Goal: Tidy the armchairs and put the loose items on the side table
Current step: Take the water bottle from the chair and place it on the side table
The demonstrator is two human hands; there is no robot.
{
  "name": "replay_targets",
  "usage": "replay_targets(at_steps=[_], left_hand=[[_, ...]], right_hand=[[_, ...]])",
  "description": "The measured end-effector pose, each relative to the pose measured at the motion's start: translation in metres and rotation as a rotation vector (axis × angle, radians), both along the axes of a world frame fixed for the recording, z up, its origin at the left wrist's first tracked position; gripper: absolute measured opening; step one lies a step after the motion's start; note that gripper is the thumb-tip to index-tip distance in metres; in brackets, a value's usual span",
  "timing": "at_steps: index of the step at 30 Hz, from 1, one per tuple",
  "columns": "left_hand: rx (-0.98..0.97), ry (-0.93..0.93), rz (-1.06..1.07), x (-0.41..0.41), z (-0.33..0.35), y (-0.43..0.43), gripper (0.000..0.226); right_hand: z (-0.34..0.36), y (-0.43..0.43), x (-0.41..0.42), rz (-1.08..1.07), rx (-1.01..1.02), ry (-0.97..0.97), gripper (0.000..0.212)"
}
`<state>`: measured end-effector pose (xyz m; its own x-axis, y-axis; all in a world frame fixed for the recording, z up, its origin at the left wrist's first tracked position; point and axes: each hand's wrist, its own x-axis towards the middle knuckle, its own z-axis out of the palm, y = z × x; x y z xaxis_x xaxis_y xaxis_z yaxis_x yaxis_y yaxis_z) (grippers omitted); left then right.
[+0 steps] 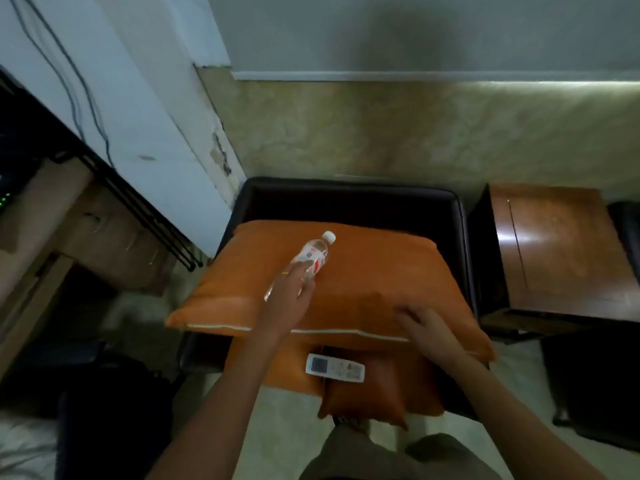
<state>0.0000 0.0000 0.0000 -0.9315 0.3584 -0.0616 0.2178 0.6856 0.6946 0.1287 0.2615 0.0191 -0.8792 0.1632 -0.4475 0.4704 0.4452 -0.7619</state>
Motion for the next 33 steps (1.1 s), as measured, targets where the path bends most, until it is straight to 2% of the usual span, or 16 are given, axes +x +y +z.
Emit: replay_targets(at_steps=[3, 9, 12, 15, 20, 25, 33], left_hand=[[-0.144, 0.071, 0.003, -0.037, -0.010, 0.003, 0.040], [-0.327, -0.079, -0.087, -0.059, -0.043, 0.009, 0.076], [-0.361, -0.048, -0.014, -0.056, -0.050, 0.012, 0.088], [-0.378, -0.008, -0.003, -0.054, -0.050, 0.016, 0.089], [-0.335, -0.012, 0.009, -0.051, -0.040, 0.018, 0.085], [-0.201, -0.111, -0.014, -0.027, -0.026, 0.032, 0.083], [-0.061, -0.170, 0.029, 0.072, -0.006, 0.119, 0.083]], right_hand=[[0.000, -0.002, -0.009, -0.040, -0.030, -0.008, 0.015], [-0.007, 0.002, -0.012, -0.079, -0.015, -0.076, 0.020], [-0.011, 0.006, -0.007, -0.124, -0.032, -0.082, 0.019], [-0.012, 0.008, 0.001, -0.157, -0.035, -0.105, 0.018], [-0.013, 0.013, 0.014, -0.166, -0.048, -0.090, 0.021], [-0.005, 0.026, 0.024, -0.178, -0.087, -0.055, 0.017], [-0.004, 0.094, 0.080, -0.194, -0.124, -0.009, 0.018]])
